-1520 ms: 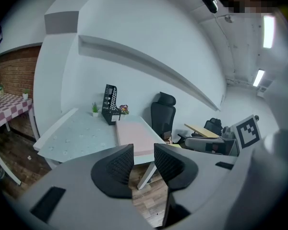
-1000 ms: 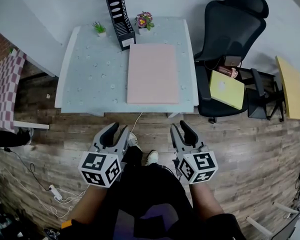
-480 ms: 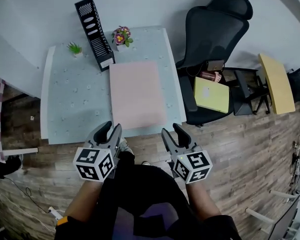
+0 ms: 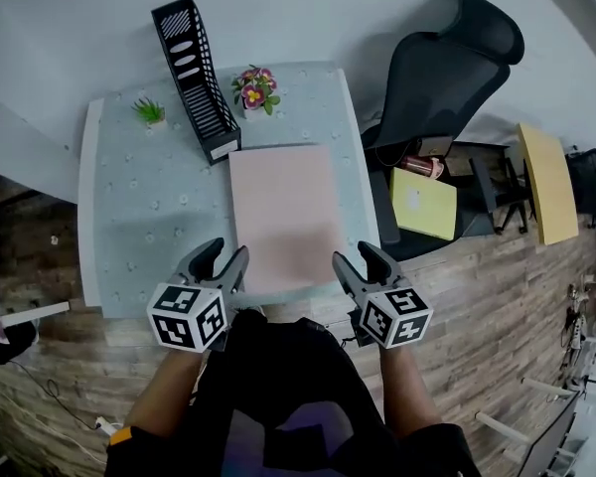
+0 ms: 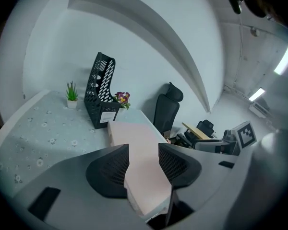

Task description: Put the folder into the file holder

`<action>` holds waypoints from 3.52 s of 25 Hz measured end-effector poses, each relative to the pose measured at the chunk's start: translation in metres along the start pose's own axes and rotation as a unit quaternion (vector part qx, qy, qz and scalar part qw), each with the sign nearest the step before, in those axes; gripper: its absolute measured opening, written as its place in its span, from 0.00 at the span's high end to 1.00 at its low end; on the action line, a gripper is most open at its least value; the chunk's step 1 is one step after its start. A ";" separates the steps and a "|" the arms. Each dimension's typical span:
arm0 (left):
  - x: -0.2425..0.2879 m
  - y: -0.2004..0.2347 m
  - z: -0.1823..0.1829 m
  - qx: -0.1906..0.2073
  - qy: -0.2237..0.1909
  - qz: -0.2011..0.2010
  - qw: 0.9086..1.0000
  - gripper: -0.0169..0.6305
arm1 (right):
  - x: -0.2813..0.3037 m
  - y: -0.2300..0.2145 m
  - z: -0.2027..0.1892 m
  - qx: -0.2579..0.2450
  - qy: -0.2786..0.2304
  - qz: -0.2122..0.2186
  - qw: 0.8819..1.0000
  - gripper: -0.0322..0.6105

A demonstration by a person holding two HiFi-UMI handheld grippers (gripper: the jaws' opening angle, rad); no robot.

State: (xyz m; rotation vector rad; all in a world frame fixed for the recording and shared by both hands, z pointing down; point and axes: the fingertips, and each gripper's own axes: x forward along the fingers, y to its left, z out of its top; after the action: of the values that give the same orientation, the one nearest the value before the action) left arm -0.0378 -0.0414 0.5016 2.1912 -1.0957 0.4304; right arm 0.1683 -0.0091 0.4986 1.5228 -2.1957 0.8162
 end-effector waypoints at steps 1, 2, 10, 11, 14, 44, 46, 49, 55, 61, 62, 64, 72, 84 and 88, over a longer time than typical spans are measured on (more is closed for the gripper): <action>0.004 0.007 0.001 -0.004 0.005 -0.004 1.000 0.66 | 0.007 -0.004 0.001 0.002 0.008 0.000 1.000 0.58; 0.007 0.013 0.002 -0.008 0.009 -0.008 1.000 0.65 | 0.015 -0.008 0.001 0.006 0.016 0.001 1.000 0.58; 0.038 0.042 -0.012 -0.055 0.049 -0.013 0.997 0.58 | 0.067 -0.041 -0.010 0.026 0.088 0.045 0.995 0.53; 0.043 0.044 -0.016 -0.061 0.057 -0.011 0.996 0.57 | 0.073 -0.045 -0.010 0.025 0.097 0.053 0.994 0.52; 0.055 0.045 -0.030 -0.087 0.077 -0.009 0.993 0.56 | 0.087 -0.055 -0.017 0.030 0.125 0.073 0.989 0.52; 0.105 0.052 -0.079 -0.173 0.149 -0.041 0.973 0.54 | 0.130 -0.065 -0.053 0.097 0.226 0.191 0.950 0.47; 0.107 0.052 -0.081 -0.174 0.152 -0.044 0.972 0.54 | 0.131 -0.064 -0.055 0.103 0.227 0.194 0.949 0.47; 0.109 0.051 -0.081 -0.176 0.152 -0.048 0.971 0.54 | 0.132 -0.065 -0.055 0.107 0.227 0.195 0.948 0.47; 0.111 0.047 -0.080 -0.177 0.156 -0.060 0.970 0.54 | 0.131 -0.067 -0.055 0.113 0.229 0.194 0.947 0.47; 0.114 0.043 -0.079 -0.179 0.156 -0.069 0.969 0.54 | 0.131 -0.066 -0.055 0.129 0.235 0.204 0.942 0.47; 0.114 0.043 -0.078 -0.179 0.156 -0.069 0.969 0.54 | 0.131 -0.066 -0.054 0.134 0.235 0.206 0.940 0.47; 0.115 0.043 -0.078 -0.182 0.154 -0.069 0.969 0.54 | 0.131 -0.067 -0.053 0.146 0.236 0.211 0.937 0.47; 0.115 0.047 -0.079 -0.200 0.146 -0.078 0.966 0.54 | 0.128 -0.069 -0.055 0.195 0.243 0.245 0.918 0.51; 0.111 0.045 -0.076 -0.226 0.131 -0.118 0.958 0.59 | 0.122 -0.074 -0.059 0.211 0.231 0.254 0.915 0.59; 0.110 0.048 -0.084 -0.231 0.137 -0.114 0.956 0.60 | 0.119 -0.075 -0.057 0.207 0.223 0.255 0.918 0.62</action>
State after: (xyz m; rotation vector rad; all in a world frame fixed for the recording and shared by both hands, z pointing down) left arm -0.0114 -0.0717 0.6422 1.7530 -0.6966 0.3239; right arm 0.1920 -0.0796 0.6308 0.7692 -2.1560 1.6921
